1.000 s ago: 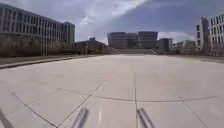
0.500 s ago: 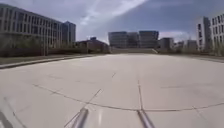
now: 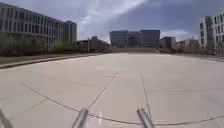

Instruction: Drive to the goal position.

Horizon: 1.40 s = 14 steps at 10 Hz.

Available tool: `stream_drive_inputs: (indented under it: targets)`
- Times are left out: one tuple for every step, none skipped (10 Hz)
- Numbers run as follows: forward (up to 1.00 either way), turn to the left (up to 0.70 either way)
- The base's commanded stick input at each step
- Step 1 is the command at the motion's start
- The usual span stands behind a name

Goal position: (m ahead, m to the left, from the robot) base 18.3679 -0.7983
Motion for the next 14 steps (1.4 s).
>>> stream_drive_inputs:
  targets:
    - [0.50, 0.00]
    - [0.50, 0.00]
    - [0.50, 0.00]
    - [0.50, 0.00]
    - [0.50, -0.50]
    - [0.50, -0.50]
    - [0.50, -0.50]
    - [0.50, -0.43]
    - [0.50, -0.01]
    - [0.50, 0.00]
    - [0.50, 0.00]
    - [0.50, 0.00]
    - [0.50, 0.00]
    - [0.50, 0.00]
